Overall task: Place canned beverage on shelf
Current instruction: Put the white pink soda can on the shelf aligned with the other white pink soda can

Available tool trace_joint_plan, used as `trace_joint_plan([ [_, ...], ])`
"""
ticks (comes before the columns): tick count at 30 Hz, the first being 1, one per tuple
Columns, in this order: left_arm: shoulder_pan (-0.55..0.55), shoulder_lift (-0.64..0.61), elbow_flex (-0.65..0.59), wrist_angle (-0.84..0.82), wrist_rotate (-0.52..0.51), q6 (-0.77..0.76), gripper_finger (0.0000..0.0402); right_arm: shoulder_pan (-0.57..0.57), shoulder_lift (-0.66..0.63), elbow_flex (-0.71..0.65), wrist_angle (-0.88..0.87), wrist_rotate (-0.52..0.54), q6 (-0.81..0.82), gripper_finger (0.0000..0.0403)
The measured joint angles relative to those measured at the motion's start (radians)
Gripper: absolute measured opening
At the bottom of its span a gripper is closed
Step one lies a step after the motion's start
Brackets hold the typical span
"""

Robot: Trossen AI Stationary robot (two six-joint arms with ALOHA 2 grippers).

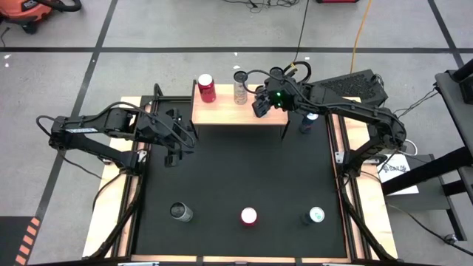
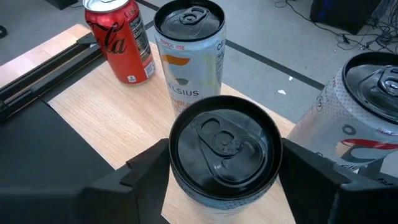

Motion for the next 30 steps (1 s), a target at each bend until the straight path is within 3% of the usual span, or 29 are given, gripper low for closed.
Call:
trace_joint_plan([
  [30,0.0,0.0,0.0,0.0,0.0,0.0,0.0355,0.001,-0.072,0.0,-0.191,0.026,0.027,0.0241],
])
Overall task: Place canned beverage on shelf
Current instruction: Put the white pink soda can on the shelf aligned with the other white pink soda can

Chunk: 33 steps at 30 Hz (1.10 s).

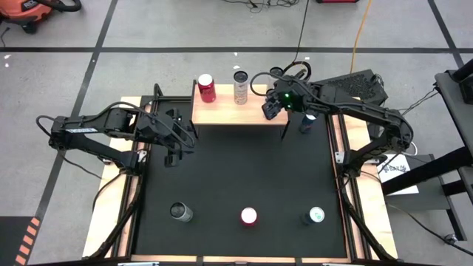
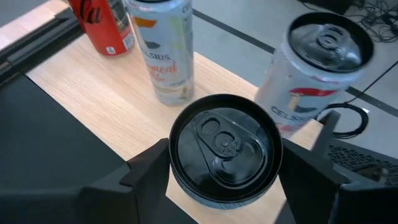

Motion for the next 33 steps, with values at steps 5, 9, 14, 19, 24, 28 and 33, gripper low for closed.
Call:
trace_joint_plan([
  [5,0.0,0.0,0.0,0.0,0.0,0.0,0.0354,0.0,-0.005,0.0,-0.005,0.008,-0.011,0.0241],
  [9,0.0,0.0,0.0,0.0,0.0,0.0,0.0354,0.0,-0.006,0.0,-0.006,0.006,-0.013,0.0241],
  [14,0.0,0.0,0.0,0.0,0.0,0.0,0.0354,0.0,-0.006,-0.001,-0.008,0.004,-0.01,0.0245],
  [19,0.0,0.0,0.0,0.0,0.0,0.0,0.0354,0.0,-0.006,0.0,-0.008,0.004,-0.016,0.0256],
  [24,0.0,0.0,0.0,0.0,0.0,0.0,0.0354,-0.001,-0.006,-0.001,-0.008,0.002,-0.014,0.0276],
  [28,0.0,0.0,0.0,0.0,0.0,0.0,0.0354,-0.003,-0.005,-0.003,-0.013,0.0,-0.016,0.0291],
  [33,0.0,0.0,0.0,0.0,0.0,0.0,0.0355,-0.003,-0.005,-0.002,-0.007,-0.001,-0.021,0.0299],
])
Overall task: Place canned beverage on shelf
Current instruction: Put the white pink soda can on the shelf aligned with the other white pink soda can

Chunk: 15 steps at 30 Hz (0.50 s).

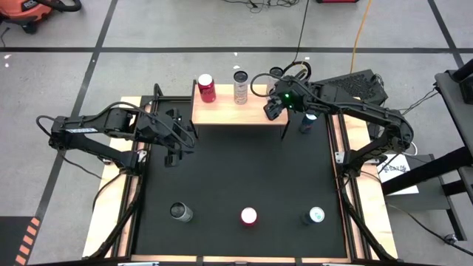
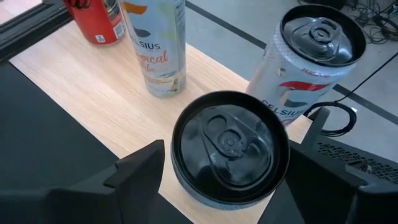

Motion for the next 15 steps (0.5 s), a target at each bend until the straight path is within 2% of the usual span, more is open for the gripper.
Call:
trace_joint_plan([
  [15,0.0,0.0,0.0,0.0,0.0,0.0,0.0355,-0.007,-0.024,0.0,0.025,0.011,-0.03,0.0299],
])
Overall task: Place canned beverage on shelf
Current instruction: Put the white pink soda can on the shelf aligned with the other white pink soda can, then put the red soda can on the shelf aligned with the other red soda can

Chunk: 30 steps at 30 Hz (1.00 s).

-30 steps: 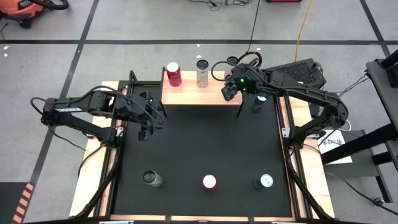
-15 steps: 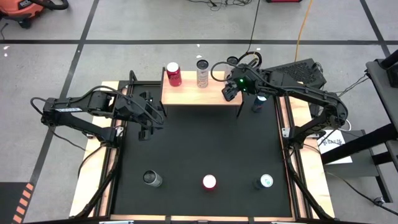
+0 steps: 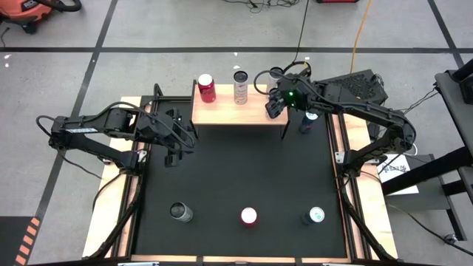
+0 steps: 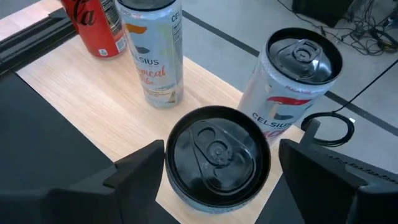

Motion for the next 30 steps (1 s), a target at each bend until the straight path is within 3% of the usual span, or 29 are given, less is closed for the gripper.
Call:
trace_joint_plan([
  [10,0.0,0.0,0.0,0.0,0.0,0.0,0.0354,0.0,-0.079,0.001,0.044,0.023,-0.047,0.03],
  [17,0.0,0.0,0.0,0.0,0.0,0.0,0.0354,0.001,-0.13,0.002,-0.029,0.016,-0.057,0.0299],
  [23,0.0,0.0,0.0,0.0,0.0,0.0,0.0354,0.003,-0.211,0.002,-0.13,-0.213,0.021,0.0299],
  [30,0.0,0.0,0.0,0.0,0.0,0.0,0.0354,0.004,-0.293,0.002,-0.288,-0.219,0.104,0.0299],
])
